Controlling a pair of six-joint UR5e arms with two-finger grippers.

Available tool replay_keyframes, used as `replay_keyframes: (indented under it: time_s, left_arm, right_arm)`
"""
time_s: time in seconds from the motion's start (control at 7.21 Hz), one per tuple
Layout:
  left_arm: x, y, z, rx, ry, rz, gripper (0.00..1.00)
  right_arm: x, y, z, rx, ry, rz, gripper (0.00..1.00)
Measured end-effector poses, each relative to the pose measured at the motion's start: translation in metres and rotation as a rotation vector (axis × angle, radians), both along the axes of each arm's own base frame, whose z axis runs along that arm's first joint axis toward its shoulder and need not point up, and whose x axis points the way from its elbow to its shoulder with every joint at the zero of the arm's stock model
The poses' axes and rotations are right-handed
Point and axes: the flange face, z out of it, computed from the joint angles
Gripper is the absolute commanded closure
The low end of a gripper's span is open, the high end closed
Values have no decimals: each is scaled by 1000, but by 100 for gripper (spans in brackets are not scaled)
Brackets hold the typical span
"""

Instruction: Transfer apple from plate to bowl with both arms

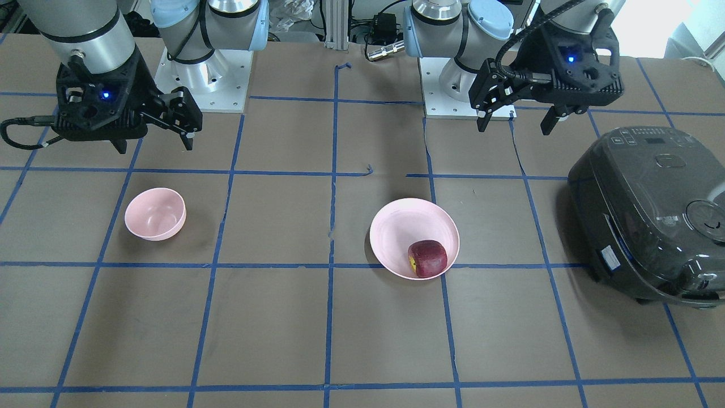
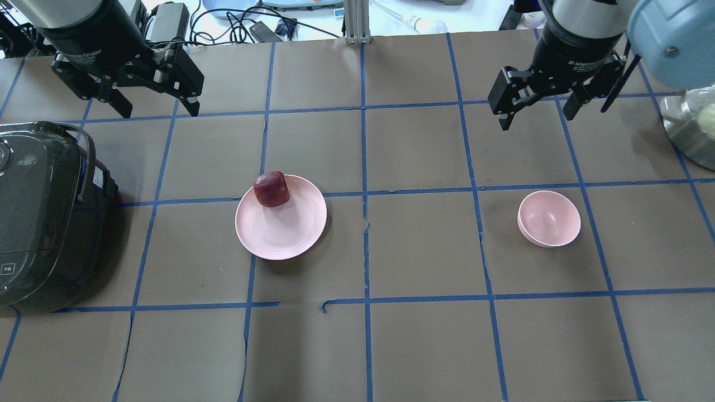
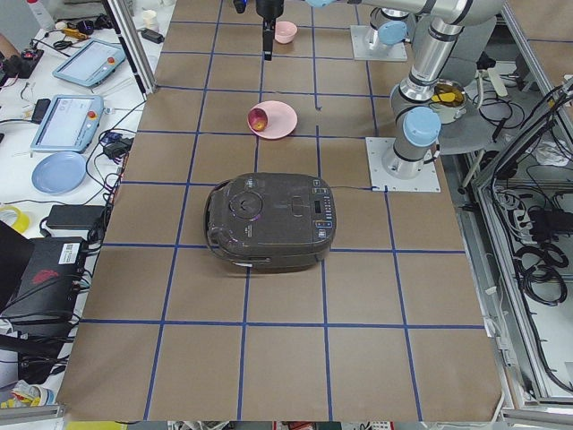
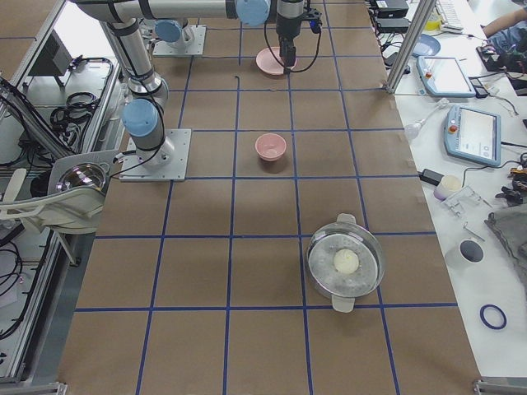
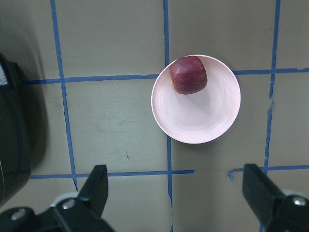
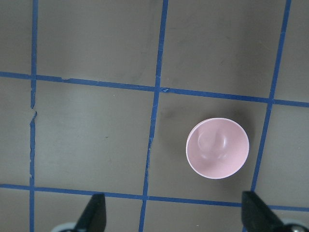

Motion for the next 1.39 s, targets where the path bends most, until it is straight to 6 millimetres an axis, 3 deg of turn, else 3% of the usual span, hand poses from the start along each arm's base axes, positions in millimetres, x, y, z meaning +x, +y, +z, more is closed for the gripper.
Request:
replay_keyframes:
  time_s: [1.39]
  left_arm:
    - [0,0,-1,2,1,0,0]
  right_arm:
    - [-9,-6,-1,-12,-1,-5,0]
